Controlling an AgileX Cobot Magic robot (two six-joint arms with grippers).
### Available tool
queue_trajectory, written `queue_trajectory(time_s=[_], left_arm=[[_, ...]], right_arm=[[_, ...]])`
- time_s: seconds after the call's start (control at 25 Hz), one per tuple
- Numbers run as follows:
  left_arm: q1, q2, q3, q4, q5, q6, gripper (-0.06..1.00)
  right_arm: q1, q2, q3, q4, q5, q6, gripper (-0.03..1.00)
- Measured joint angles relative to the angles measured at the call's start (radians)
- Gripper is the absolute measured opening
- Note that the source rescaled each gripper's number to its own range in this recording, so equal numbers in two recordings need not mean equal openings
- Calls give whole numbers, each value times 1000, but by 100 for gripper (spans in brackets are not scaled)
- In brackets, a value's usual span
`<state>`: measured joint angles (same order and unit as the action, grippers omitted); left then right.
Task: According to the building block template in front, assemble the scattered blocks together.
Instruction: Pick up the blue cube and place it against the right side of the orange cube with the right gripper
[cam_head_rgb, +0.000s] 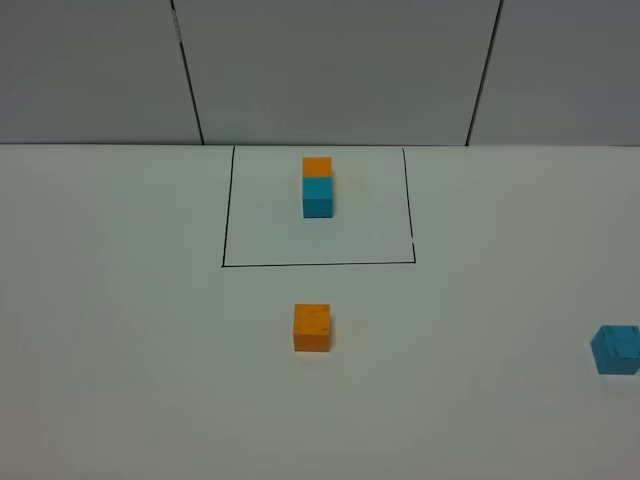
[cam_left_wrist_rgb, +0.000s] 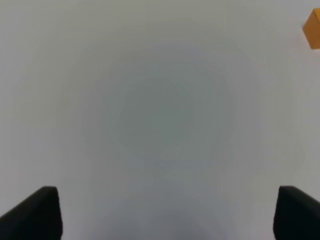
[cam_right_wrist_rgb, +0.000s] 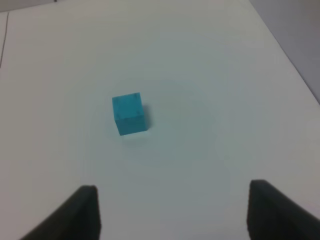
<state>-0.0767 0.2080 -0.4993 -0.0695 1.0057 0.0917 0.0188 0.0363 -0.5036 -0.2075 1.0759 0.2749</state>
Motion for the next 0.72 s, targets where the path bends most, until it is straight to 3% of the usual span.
queue_trajectory(time_s=[0.24,0.72], left_arm=[[28,-79,43,1,54,0,89],[51,-148,43,-19,59,6,84]], right_arm=[[0,0,0,0,0,0,58],[0,0,0,0,0,0,58]])
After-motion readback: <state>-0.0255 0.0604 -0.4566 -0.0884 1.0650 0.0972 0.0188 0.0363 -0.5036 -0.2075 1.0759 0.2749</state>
